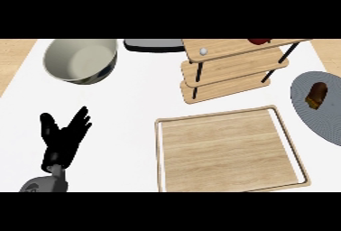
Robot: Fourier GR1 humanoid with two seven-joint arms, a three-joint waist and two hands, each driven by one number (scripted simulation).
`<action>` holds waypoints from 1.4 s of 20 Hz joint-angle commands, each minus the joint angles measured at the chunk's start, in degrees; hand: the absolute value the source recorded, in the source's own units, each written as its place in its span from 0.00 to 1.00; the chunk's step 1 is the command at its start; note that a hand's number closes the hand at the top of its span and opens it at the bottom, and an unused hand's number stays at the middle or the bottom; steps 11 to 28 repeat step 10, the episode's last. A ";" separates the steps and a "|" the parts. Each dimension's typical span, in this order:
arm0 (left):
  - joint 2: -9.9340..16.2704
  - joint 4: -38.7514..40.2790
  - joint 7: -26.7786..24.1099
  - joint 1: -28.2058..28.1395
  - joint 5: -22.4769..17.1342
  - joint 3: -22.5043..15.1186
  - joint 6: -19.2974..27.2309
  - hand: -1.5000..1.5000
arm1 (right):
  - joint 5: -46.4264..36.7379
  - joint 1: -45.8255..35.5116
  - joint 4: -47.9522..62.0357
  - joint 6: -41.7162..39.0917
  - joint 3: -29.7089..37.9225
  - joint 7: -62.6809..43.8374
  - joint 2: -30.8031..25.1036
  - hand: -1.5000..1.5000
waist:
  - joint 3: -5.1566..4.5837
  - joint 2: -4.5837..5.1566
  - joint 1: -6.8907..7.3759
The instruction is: Pick the tomato from the tray and place it in the tiered shelf
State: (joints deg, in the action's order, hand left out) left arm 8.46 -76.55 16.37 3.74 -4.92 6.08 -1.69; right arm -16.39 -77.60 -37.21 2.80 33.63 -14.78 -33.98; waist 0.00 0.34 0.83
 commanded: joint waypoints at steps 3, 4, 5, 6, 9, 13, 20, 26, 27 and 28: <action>1.57 -0.81 -0.20 -1.56 -0.41 0.67 -1.44 0.50 | 5.03 3.44 4.52 -4.36 6.41 0.53 -10.64 0.00 | 0.07 -0.07 -0.15; -0.16 -1.55 0.04 -1.96 -0.58 -0.45 -1.26 0.50 | 5.15 1.76 7.15 -3.97 5.89 1.92 -10.17 0.00 | 0.04 0.10 0.53; -0.77 1.13 -1.02 0.91 -0.03 0.13 0.22 0.50 | 6.13 3.66 7.85 -8.81 6.62 3.30 -13.48 0.00 | 0.05 0.22 0.00; -0.17 2.17 -0.69 1.17 0.19 -0.04 -0.51 0.50 | 5.65 4.26 10.47 -7.60 6.67 5.11 -13.51 0.00 | 0.05 0.43 0.48; 0.65 0.69 -0.72 -0.06 -0.36 0.28 -1.55 0.50 | 8.04 5.12 11.95 -14.98 7.97 5.49 -19.12 0.00 | 0.06 0.23 0.46; -0.05 2.14 -2.48 -0.43 0.50 -0.12 -1.09 0.50 | 8.40 5.99 13.11 -16.61 8.21 7.75 -19.75 0.00 | 0.07 0.38 0.60; -0.05 2.14 -2.48 -0.43 0.50 -0.12 -1.09 0.50 | 8.40 5.99 13.11 -16.61 8.21 7.75 -19.75 0.00 | 0.07 0.38 0.60; -0.05 2.14 -2.48 -0.43 0.50 -0.12 -1.09 0.50 | 8.40 5.99 13.11 -16.61 8.21 7.75 -19.75 0.00 | 0.07 0.38 0.60; -0.05 2.14 -2.48 -0.43 0.50 -0.12 -1.09 0.50 | 8.40 5.99 13.11 -16.61 8.21 7.75 -19.75 0.00 | 0.07 0.38 0.60; -0.05 2.14 -2.48 -0.43 0.50 -0.12 -1.09 0.50 | 8.40 5.99 13.11 -16.61 8.21 7.75 -19.75 0.00 | 0.07 0.38 0.60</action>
